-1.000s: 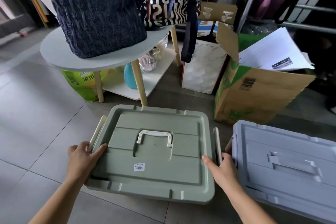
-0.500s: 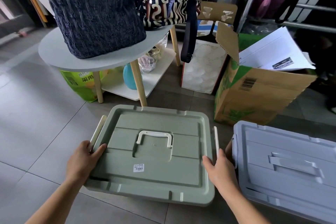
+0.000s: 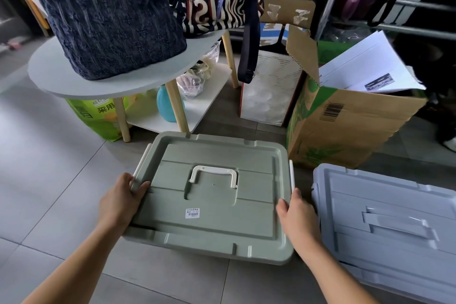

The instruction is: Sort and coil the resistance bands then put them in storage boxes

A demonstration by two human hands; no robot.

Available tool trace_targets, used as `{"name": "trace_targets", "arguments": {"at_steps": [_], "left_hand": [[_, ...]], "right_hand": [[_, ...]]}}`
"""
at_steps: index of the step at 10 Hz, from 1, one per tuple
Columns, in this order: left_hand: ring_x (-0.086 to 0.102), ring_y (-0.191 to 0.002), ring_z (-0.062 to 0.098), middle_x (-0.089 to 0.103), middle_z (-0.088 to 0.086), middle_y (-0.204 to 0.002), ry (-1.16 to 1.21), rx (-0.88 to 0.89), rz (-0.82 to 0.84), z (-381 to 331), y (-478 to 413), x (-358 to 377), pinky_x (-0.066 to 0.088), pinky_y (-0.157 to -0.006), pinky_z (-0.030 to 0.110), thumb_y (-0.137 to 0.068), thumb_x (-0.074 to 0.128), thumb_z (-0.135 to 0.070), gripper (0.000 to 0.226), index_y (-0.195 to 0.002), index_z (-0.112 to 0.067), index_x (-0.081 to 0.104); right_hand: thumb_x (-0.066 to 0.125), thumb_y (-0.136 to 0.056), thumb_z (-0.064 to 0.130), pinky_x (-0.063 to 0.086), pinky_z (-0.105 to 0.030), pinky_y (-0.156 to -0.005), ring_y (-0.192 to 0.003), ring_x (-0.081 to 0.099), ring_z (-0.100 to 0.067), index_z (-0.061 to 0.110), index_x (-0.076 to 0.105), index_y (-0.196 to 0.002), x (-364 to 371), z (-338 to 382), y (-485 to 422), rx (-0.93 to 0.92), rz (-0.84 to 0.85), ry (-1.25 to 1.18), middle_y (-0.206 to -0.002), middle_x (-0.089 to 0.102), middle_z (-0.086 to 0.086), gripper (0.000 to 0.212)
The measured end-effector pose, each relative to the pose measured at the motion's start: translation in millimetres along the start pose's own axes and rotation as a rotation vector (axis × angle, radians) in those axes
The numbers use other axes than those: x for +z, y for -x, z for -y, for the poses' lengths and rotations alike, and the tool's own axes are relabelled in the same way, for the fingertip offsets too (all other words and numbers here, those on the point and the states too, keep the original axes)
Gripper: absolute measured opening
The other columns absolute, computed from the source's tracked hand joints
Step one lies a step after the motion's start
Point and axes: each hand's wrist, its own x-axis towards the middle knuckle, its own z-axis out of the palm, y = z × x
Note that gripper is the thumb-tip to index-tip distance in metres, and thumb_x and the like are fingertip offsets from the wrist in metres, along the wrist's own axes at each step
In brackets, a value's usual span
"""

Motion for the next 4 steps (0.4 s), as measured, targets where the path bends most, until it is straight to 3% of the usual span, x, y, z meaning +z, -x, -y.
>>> {"name": "trace_targets", "arguments": {"at_steps": [1,2,3,4], "left_hand": [[0.06,-0.085,0.037,0.067,0.013,-0.093,-0.003,0.004,0.015,-10.0,-8.9,3.7,0.037,-0.064,0.034,-0.086,0.058,-0.051,0.034,-0.094,-0.021,0.045],[0.06,-0.082,0.036,0.067,0.014,-0.092,-0.011,0.018,0.047,-14.7,-11.1,6.7,0.038,-0.062,0.034,-0.087,0.057,-0.05,0.035,-0.096,-0.018,0.046],[0.058,-0.086,0.036,0.065,0.017,-0.1,0.023,-0.034,0.094,-25.8,-13.2,1.6,0.038,-0.064,0.035,-0.089,0.055,-0.047,0.036,-0.105,-0.016,0.047],[0.058,-0.092,0.037,0.062,0.02,-0.103,0.236,-0.028,0.12,-20.4,9.9,-0.9,0.04,-0.071,0.037,-0.091,0.053,-0.043,0.04,-0.112,-0.009,0.05]], "right_hand": [[0.035,-0.099,0.03,0.047,-0.029,-0.065,-0.097,0.063,-0.024,-0.001,0.031,-0.139,2.3,-3.0,-5.0,0.029,0.009,0.063,-0.116,0.062,-0.013,0.051],[0.036,-0.099,0.033,0.048,-0.029,-0.084,-0.112,0.057,-0.024,-0.003,0.024,-0.144,5.1,-6.7,-4.7,0.041,0.002,0.113,-0.131,0.053,-0.015,0.059],[0.033,-0.098,0.042,0.044,-0.027,-0.091,-0.114,0.051,-0.023,0.003,0.034,-0.139,-4.2,-4.0,-2.9,0.014,-0.022,0.294,-0.127,0.051,-0.011,0.057],[0.031,-0.097,0.051,0.046,-0.027,-0.083,-0.105,0.051,-0.02,0.011,0.047,-0.124,-14.8,-18.2,1.2,-0.078,0.042,0.244,-0.117,0.048,-0.006,0.052]]}}
